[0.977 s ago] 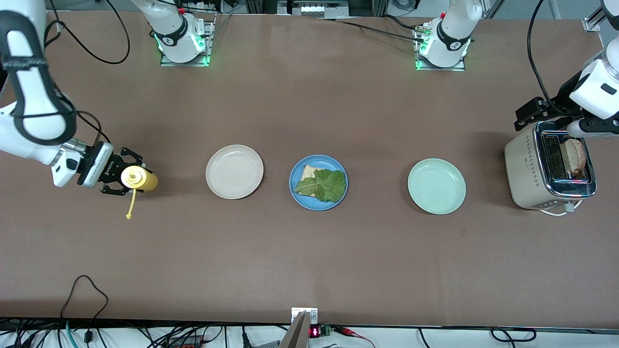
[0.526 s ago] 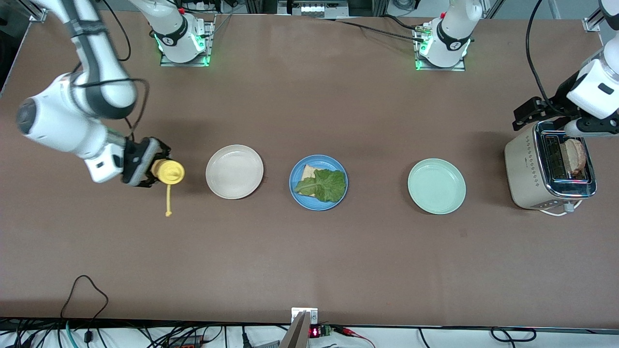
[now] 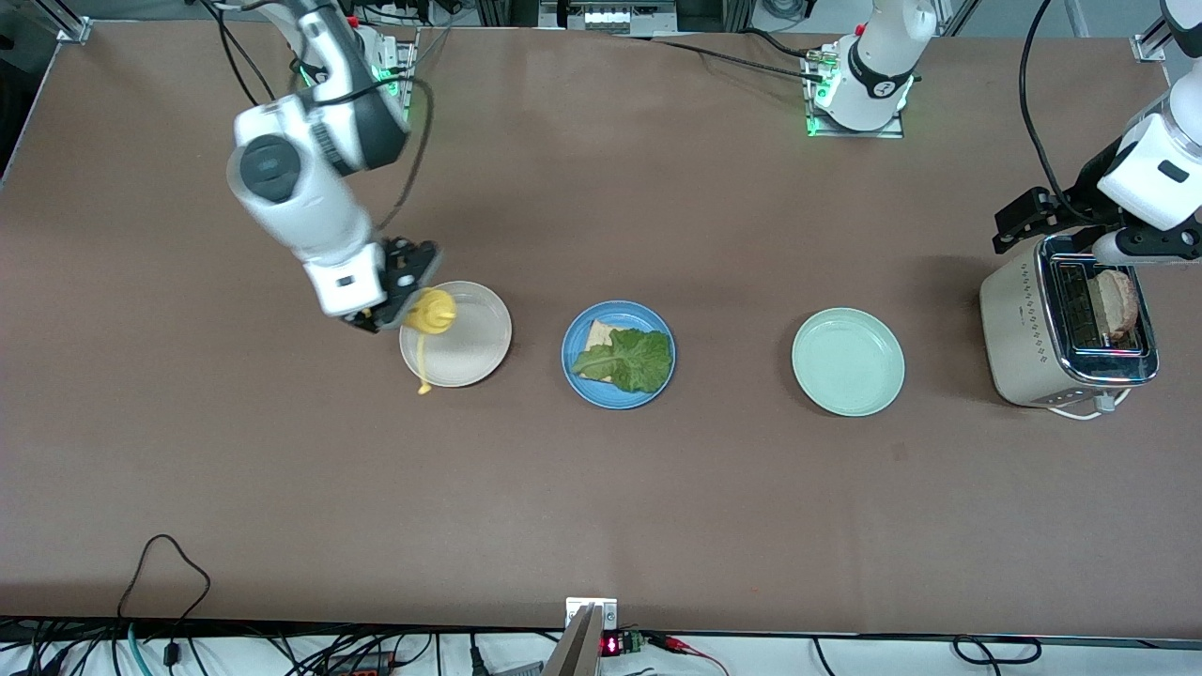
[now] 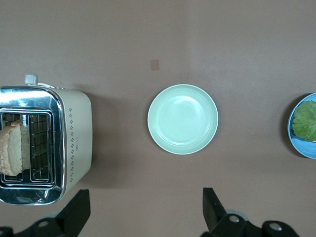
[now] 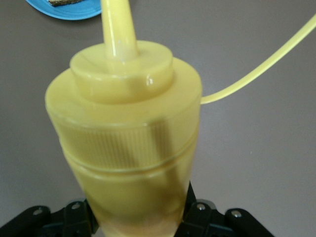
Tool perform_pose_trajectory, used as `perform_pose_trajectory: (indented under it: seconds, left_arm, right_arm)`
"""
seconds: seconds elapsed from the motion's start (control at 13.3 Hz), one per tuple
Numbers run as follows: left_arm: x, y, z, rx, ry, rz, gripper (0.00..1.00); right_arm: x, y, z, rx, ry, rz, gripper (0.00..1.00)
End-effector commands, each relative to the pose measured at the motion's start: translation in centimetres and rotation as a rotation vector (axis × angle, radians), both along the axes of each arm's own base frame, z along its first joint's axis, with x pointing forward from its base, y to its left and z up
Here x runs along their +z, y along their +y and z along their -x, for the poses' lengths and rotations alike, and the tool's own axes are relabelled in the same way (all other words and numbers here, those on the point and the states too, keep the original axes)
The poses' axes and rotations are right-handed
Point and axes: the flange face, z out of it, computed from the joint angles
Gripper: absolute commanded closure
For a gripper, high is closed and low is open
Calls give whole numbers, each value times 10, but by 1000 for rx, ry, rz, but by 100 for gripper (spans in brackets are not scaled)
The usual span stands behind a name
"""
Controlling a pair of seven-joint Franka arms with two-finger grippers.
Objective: Make sandwich in blue plate with both arms
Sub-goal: 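Lift the mustard bottle with the right gripper over the blue plate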
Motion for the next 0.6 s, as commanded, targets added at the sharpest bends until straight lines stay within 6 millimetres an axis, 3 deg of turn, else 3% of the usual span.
perform_pose_trajectory:
  seconds: [0.0,0.38,0.53]
  left_arm:
    - [7,3,3,0,-9,-1,0]
    - [6,1,4,-11,1,-4,0]
    - [7,-2,4,-21,3,-11,0]
  right_arm:
    - [-6,48,19,-6,-35,49,100]
    - [-41,149,32,28,-41,159,100]
    - [-59,170,36,26,-46,187,100]
